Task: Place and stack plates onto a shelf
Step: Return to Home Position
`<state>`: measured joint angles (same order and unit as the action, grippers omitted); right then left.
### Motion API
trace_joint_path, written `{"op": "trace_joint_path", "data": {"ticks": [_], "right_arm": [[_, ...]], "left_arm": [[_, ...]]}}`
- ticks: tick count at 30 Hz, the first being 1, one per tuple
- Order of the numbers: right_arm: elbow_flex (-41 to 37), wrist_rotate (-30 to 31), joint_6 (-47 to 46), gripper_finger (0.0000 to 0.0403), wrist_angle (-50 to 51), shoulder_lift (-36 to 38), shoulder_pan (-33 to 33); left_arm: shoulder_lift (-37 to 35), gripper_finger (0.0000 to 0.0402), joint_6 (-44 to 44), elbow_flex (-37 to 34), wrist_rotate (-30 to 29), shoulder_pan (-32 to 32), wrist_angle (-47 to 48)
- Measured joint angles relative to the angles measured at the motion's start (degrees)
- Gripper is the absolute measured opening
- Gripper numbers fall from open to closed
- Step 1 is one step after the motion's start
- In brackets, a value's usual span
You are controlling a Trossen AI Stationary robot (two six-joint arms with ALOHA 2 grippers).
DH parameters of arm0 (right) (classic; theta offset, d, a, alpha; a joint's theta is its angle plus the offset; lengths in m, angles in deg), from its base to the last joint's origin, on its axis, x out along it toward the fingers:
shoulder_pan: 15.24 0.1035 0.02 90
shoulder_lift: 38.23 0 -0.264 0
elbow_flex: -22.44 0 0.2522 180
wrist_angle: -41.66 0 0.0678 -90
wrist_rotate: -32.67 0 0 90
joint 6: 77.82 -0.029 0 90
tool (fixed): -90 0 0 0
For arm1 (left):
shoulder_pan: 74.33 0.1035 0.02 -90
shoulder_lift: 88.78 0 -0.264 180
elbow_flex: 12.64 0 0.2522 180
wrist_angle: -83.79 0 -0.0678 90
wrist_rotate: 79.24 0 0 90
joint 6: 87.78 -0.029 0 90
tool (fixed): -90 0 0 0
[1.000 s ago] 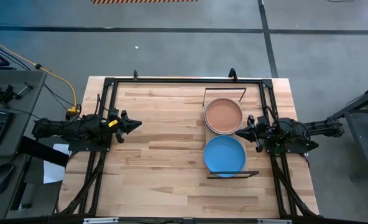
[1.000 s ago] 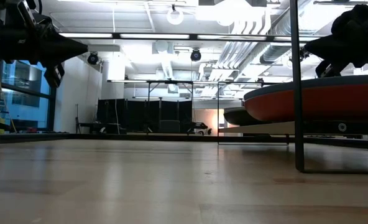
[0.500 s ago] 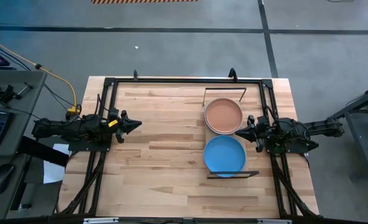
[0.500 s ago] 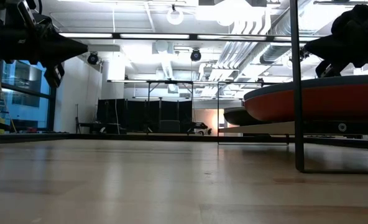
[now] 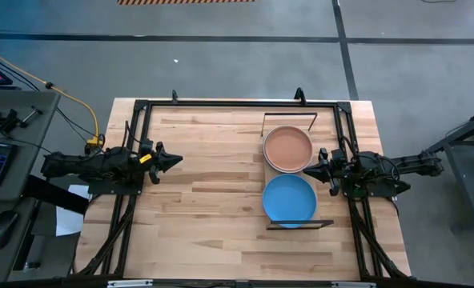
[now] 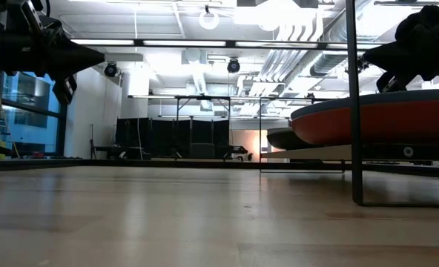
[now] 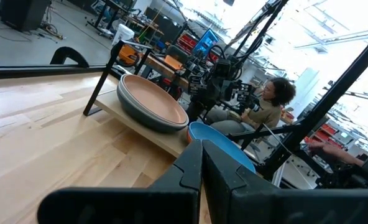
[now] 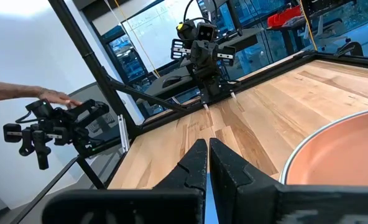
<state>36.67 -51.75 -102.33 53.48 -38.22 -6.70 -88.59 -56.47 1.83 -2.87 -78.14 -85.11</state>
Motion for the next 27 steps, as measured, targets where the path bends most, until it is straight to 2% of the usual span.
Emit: {"op": "trace_joint_path", "data": {"ticks": [27], "right_arm": [[0.00, 0.02, 0.00, 0.0000, 0.00, -0.79, -0.03]], "left_arm": [[0.92, 0.0000, 0.02, -0.04, -0.01, 0.04, -0.12]]}}
